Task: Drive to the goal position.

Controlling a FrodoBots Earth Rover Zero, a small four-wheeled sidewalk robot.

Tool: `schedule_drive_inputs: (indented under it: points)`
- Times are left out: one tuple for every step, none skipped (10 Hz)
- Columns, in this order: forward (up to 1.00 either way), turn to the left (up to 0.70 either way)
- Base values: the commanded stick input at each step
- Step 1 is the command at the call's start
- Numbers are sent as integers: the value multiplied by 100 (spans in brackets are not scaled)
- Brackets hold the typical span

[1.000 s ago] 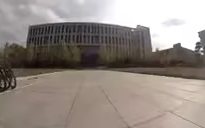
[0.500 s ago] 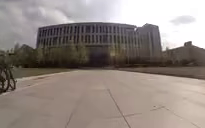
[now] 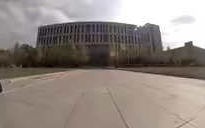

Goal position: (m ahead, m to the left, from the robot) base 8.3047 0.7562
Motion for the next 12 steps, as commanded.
schedule_drive_inputs:
  points:
    - [100,0]
    - [100,0]
    - [100,0]
    - [100,0]
    - [100,0]
    - [100,0]
    - [100,0]
    - [100,0]
    - [100,0]
    - [100,0]
    - [100,0]
    - [100,0]
